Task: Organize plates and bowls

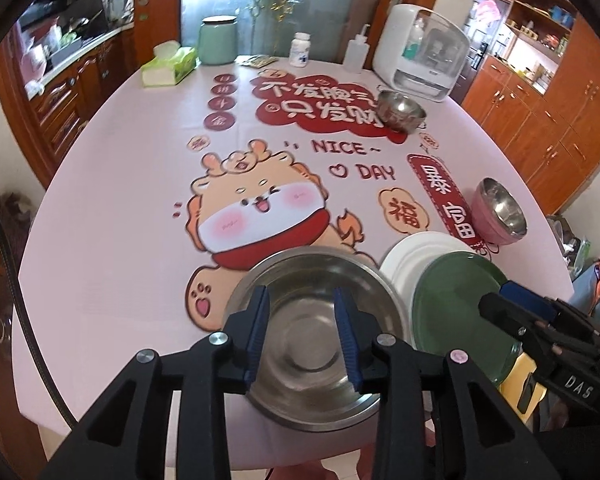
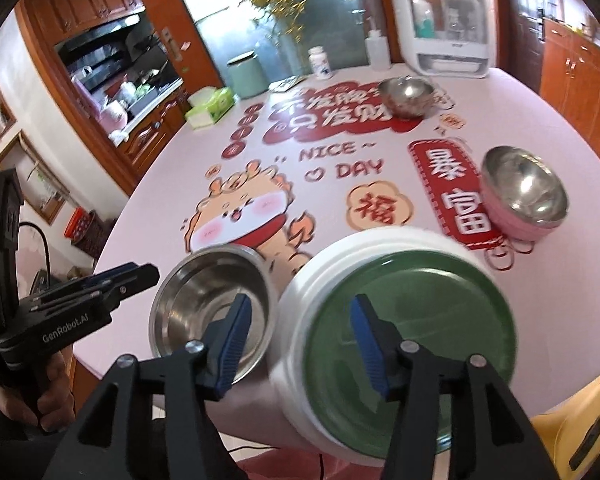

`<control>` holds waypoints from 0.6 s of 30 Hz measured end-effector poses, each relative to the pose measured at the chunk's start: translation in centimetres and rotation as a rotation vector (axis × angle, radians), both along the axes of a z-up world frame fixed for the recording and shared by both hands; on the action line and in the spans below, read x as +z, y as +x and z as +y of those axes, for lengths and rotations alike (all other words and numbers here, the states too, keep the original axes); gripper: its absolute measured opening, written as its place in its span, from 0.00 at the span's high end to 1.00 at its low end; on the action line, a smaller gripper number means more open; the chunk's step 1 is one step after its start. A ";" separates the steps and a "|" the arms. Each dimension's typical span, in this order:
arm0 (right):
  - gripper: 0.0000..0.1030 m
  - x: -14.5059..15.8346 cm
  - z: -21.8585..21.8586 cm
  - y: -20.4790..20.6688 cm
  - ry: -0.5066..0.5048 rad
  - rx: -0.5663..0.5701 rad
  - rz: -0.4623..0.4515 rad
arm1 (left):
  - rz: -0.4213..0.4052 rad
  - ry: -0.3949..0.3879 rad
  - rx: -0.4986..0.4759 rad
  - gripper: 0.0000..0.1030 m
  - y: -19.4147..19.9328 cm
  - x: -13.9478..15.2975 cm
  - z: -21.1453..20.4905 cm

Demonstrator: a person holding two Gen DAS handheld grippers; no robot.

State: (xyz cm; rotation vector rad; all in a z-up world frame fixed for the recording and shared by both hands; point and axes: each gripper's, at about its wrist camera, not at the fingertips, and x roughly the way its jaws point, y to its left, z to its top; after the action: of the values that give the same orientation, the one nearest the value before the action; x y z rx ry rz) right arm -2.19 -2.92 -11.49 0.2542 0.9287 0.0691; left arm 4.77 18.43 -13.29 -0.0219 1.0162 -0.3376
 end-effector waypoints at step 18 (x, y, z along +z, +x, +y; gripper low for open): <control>0.28 2.0 -8.8 1.5 -0.080 0.060 -0.004 | -0.051 -0.003 -0.025 0.54 0.7 3.0 -10.7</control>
State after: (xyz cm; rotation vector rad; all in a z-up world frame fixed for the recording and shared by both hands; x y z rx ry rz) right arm -0.66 -11.69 -9.50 0.1519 0.9328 0.0872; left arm 5.50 7.73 -10.33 -0.0031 0.9661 -0.3604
